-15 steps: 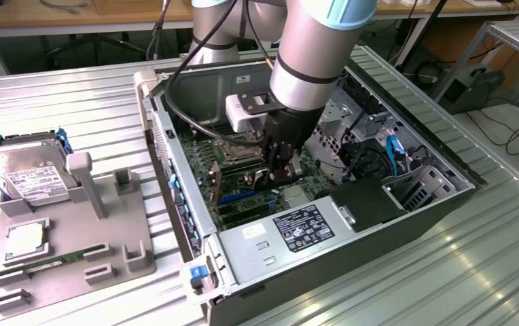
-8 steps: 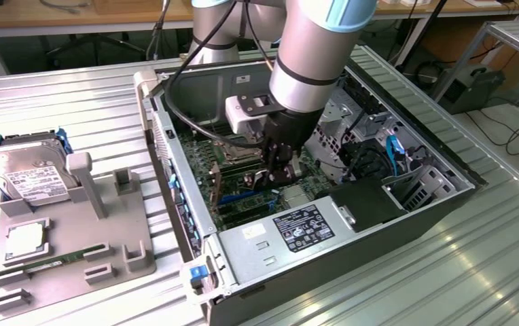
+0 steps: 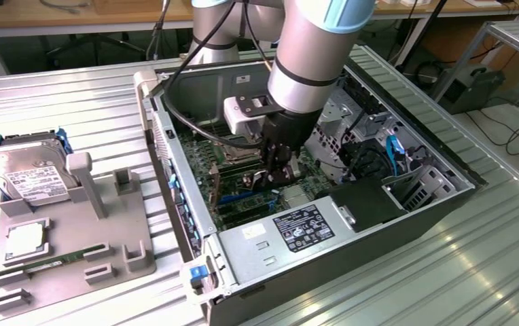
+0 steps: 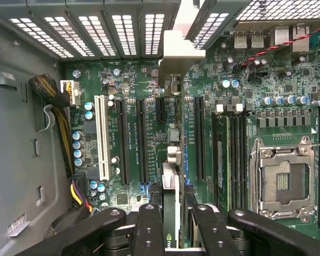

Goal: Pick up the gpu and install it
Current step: 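Insert the gpu into the slot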

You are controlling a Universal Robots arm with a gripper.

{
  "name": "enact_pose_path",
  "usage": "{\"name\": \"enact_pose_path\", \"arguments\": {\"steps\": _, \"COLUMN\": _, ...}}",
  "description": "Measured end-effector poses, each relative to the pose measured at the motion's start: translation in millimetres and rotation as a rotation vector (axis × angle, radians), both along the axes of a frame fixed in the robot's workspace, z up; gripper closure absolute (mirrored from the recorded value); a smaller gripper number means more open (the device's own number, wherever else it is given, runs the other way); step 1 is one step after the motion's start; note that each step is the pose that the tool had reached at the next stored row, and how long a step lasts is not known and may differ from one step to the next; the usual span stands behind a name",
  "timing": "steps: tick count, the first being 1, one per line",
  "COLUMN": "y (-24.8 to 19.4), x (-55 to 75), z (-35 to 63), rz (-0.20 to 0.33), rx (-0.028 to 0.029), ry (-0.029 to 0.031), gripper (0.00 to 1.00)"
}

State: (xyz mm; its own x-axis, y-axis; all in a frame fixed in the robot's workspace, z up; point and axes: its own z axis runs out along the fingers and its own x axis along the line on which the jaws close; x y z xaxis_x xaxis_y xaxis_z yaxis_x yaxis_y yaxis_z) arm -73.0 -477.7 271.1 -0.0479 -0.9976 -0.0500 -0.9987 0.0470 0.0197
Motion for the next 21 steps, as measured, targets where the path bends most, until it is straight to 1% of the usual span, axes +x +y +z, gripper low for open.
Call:
{"name": "enact_pose_path", "arguments": {"steps": 7, "y": 0.0, "x": -2.0, "z": -0.6, "rz": 0.000, "rx": 0.0001, "ry": 0.0000, "gripper": 0.74}}
{"name": "enact_pose_path", "arguments": {"steps": 17, "y": 0.2, "x": -12.2, "z": -1.1, "rz": 0.000, "rx": 0.0000, "ry": 0.0000, "gripper": 0.74}}
{"name": "enact_pose_path", "arguments": {"steps": 21, "y": 3.8, "x": -15.7, "z": -1.3, "rz": 0.000, "rx": 0.0001, "ry": 0.0000, "gripper": 0.74}}
